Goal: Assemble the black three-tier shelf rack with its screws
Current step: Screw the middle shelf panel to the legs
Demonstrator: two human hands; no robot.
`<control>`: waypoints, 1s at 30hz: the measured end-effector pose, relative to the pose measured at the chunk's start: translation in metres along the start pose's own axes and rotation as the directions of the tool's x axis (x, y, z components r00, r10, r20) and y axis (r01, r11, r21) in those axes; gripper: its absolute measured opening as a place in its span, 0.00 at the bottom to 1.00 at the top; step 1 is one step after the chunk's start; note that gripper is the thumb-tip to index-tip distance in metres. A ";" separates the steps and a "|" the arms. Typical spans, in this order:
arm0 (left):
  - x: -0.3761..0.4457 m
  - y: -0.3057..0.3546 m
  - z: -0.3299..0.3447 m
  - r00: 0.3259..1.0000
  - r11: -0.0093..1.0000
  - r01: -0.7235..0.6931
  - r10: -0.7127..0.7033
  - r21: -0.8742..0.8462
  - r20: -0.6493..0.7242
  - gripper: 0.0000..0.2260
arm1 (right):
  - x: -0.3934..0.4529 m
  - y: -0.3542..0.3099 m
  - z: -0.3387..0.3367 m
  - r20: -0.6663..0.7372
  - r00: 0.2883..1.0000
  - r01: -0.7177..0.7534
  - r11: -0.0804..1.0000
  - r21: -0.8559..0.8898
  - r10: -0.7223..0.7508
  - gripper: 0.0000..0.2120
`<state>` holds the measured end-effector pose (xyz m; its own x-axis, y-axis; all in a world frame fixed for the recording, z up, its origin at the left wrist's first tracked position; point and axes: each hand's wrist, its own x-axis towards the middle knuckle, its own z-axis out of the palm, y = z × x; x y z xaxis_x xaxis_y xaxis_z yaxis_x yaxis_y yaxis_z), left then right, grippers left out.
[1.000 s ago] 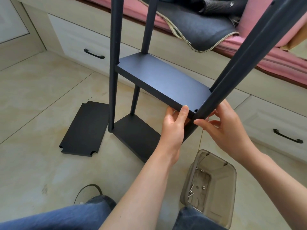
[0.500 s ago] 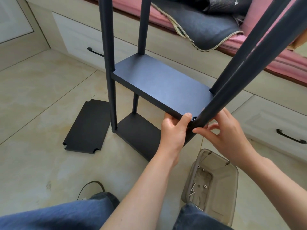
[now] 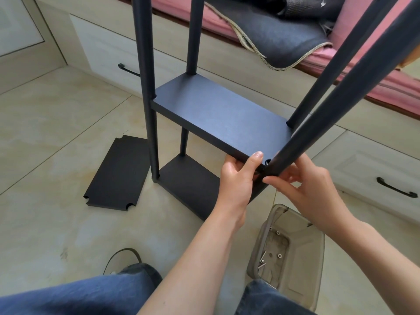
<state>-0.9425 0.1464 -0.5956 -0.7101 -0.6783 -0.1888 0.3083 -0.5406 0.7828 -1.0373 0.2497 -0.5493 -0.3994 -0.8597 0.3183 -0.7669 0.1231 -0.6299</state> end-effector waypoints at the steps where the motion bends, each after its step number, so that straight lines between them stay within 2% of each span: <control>1: 0.000 0.000 0.000 1.000 1.000 0.000 0.000 0.001 -0.001 0.13 | -0.002 -0.004 0.001 0.008 0.999 -0.036 0.999 0.026 0.036 0.17; 7: -0.002 0.000 0.001 1.000 1.000 0.020 -0.020 0.020 -0.008 0.12 | -0.013 -0.020 0.004 0.014 0.984 -0.178 0.978 0.105 0.177 0.14; 10: -0.003 0.000 0.001 1.000 1.000 0.014 -0.015 0.005 0.008 0.10 | -0.017 -0.025 0.003 0.022 0.977 -0.212 0.973 0.090 0.211 0.19; 14: -0.003 -0.001 0.001 1.000 1.000 0.010 -0.010 0.018 0.013 0.04 | -0.018 -0.028 0.003 -0.044 0.984 -0.177 0.983 -0.043 0.175 0.20; 17: -0.002 -0.002 0.002 1.000 0.999 0.014 -0.014 0.032 0.008 0.06 | -0.019 -0.028 0.002 -0.061 0.985 -0.165 0.981 -0.099 0.160 0.17; 24: -0.002 -0.004 0.002 1.000 0.999 0.027 -0.027 0.046 0.005 0.12 | -0.021 -0.027 0.006 -0.084 0.987 -0.146 0.983 -0.114 0.137 0.15; 30: -0.003 -0.006 0.002 1.000 1.000 0.010 -0.011 0.024 0.021 0.11 | -0.021 -0.025 0.006 -0.068 0.985 -0.163 0.983 -0.084 0.157 0.15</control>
<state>-0.9441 0.1529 -0.5987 -0.7263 -0.6621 -0.1846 0.2856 -0.5350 0.7951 -1.0066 0.2612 -0.5442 -0.5485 -0.7938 0.2627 -0.7309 0.3026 -0.6117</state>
